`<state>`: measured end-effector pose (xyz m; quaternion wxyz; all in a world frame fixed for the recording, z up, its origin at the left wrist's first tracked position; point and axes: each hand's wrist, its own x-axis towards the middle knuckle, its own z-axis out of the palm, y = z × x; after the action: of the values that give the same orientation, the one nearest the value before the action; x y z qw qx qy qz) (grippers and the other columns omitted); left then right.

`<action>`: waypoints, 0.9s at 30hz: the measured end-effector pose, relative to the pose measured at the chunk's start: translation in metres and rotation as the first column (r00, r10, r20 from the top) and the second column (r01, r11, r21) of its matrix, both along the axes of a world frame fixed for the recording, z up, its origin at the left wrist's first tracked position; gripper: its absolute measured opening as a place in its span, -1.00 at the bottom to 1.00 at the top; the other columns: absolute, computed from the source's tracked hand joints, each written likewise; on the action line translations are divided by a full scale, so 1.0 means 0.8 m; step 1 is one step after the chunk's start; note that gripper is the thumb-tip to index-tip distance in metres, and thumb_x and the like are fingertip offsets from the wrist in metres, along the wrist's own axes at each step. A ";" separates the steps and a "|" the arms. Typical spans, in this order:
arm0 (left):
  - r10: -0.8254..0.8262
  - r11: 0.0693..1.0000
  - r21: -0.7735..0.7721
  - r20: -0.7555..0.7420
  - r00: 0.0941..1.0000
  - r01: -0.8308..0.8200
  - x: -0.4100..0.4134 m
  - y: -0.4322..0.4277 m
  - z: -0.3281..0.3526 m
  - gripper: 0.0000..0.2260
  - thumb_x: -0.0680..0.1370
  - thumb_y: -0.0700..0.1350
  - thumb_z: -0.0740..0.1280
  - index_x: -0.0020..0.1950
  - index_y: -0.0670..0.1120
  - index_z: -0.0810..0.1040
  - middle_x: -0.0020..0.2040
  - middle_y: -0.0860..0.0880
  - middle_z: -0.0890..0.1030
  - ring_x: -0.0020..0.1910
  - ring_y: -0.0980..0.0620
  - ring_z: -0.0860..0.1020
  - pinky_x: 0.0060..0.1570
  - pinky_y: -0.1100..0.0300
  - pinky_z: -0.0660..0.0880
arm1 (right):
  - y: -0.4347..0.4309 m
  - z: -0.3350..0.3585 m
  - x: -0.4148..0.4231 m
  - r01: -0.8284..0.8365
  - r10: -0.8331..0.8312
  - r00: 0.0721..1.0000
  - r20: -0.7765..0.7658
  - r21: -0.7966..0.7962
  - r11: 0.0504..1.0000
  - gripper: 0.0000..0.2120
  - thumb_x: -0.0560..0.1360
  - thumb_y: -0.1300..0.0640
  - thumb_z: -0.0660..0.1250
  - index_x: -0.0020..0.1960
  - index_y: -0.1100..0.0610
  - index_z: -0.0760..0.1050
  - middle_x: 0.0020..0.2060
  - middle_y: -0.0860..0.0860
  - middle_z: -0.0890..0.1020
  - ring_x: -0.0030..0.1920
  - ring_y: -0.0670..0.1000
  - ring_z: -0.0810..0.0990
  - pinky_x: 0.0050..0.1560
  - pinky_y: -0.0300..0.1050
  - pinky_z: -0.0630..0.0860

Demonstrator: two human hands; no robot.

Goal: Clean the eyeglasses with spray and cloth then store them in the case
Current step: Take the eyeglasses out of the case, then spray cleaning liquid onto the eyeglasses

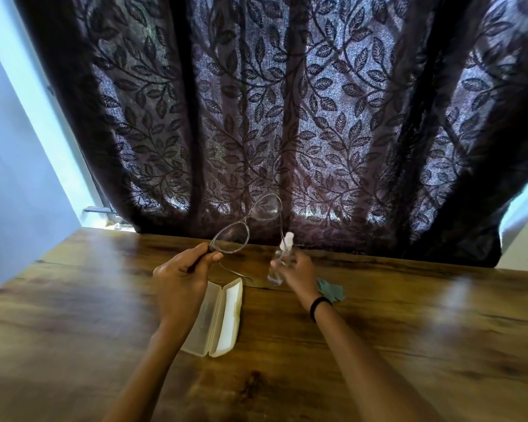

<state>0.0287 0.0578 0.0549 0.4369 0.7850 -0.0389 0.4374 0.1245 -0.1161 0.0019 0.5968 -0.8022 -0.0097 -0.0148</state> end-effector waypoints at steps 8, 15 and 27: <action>-0.049 0.999 0.000 0.008 0.999 0.049 0.009 -0.011 -0.003 -0.75 0.33 -0.36 0.45 -0.01 -0.24 0.60 -0.16 0.03 0.60 -0.19 0.45 0.54 -0.18 0.55 0.44 | -0.070 0.019 -0.021 0.068 -0.099 0.992 0.083 0.323 0.944 -0.82 0.52 0.30 0.23 0.11 0.24 0.36 -0.20 0.00 0.52 -0.26 -0.02 0.53 -0.35 -0.37 0.50; -0.115 0.993 0.013 0.006 0.993 0.115 0.015 -0.025 -0.007 -0.70 0.31 -0.38 0.46 -0.01 -0.15 0.56 -0.16 0.09 0.58 -0.18 0.49 0.52 -0.19 0.59 0.42 | -0.071 0.052 -0.063 -0.070 0.020 0.993 0.118 0.429 0.901 -0.78 0.58 0.27 0.05 0.18 0.10 0.32 -0.17 0.01 0.53 -0.26 -0.06 0.55 -0.21 -0.18 0.51; -0.209 0.974 0.065 -0.119 0.971 0.217 -0.002 -0.024 -0.050 -0.81 0.34 -0.31 0.47 -0.07 -0.15 0.66 -0.14 0.24 0.57 -0.16 0.45 0.53 -0.17 0.60 0.39 | -0.033 0.063 -0.148 -0.210 0.141 0.937 0.320 0.192 0.959 -0.35 0.46 0.12 0.31 0.32 -0.40 0.10 0.00 0.05 0.55 -0.34 -0.06 0.55 -0.34 -0.23 0.55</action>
<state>0.0271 0.0388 0.0147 0.4521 0.8158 -0.1154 0.3416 0.0063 -0.1427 0.0519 0.6731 -0.7143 -0.1713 -0.0851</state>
